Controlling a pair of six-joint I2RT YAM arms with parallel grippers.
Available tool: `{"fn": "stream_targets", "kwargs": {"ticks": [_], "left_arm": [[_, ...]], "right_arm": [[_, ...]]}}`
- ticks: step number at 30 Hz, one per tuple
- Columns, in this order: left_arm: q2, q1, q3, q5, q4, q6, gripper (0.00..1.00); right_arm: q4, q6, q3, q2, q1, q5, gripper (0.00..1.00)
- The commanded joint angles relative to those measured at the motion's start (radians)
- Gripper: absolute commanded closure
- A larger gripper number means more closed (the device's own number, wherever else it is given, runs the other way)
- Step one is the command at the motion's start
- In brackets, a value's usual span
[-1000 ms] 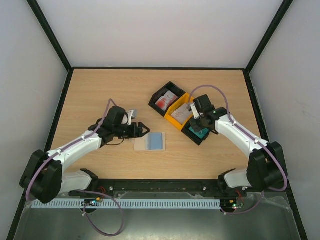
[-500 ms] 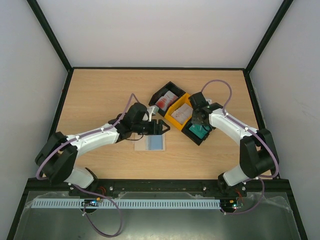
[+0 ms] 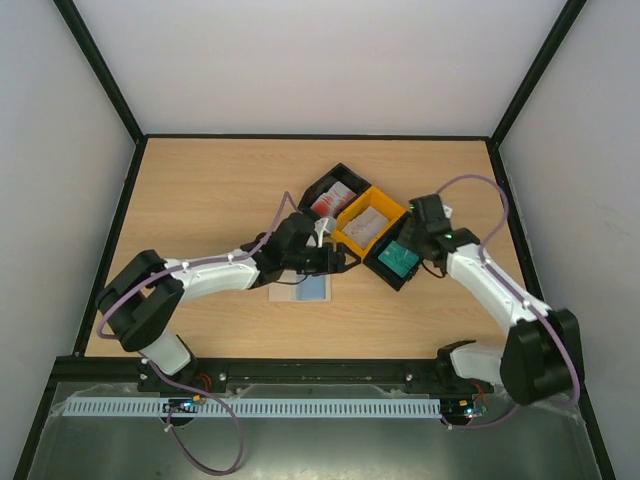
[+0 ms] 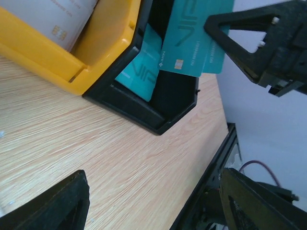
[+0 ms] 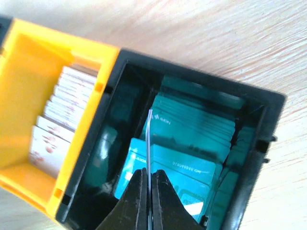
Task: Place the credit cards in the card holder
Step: Pick up the credit card from the storage box.
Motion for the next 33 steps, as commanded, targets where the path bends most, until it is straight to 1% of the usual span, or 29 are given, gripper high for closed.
{"fn": "stream_targets", "kwargs": {"ticks": [1, 4, 7, 9, 14, 19, 23, 27, 30, 33], "left_arm": [[0.040, -0.007, 0.026, 0.018, 0.176, -0.141, 0.24], [0.072, -0.008, 0.050, 0.058, 0.280, -0.212, 0.22], [0.116, -0.007, 0.102, 0.098, 0.332, -0.253, 0.20], [0.155, -0.007, 0.130, 0.128, 0.374, -0.293, 0.19], [0.236, -0.005, 0.157, 0.167, 0.515, -0.456, 0.16], [0.295, -0.006, 0.173, 0.185, 0.603, -0.561, 0.20], [0.319, -0.004, 0.187, 0.186, 0.624, -0.595, 0.25], [0.341, 0.000, 0.194, 0.183, 0.653, -0.633, 0.34], [0.355, 0.008, 0.198, 0.185, 0.696, -0.669, 0.47], [0.360, 0.011, 0.198, 0.187, 0.725, -0.689, 0.64]], "right_arm": [[0.145, -0.031, -0.082, -0.154, -0.112, -0.219, 0.98], [0.230, -0.041, -0.131, -0.245, -0.165, -0.396, 0.98], [0.289, -0.034, -0.156, -0.306, -0.187, -0.516, 0.98], [0.325, -0.015, -0.171, -0.339, -0.199, -0.579, 0.98], [0.387, 0.033, -0.211, -0.389, -0.258, -0.697, 0.98], [0.476, 0.124, -0.271, -0.427, -0.325, -0.827, 0.98], [0.507, 0.179, -0.293, -0.430, -0.332, -0.878, 0.98], [0.541, 0.225, -0.302, -0.451, -0.334, -0.902, 0.98], [0.548, 0.244, -0.307, -0.450, -0.334, -0.927, 0.98], [0.534, 0.245, -0.312, -0.452, -0.334, -0.930, 0.98]]}}
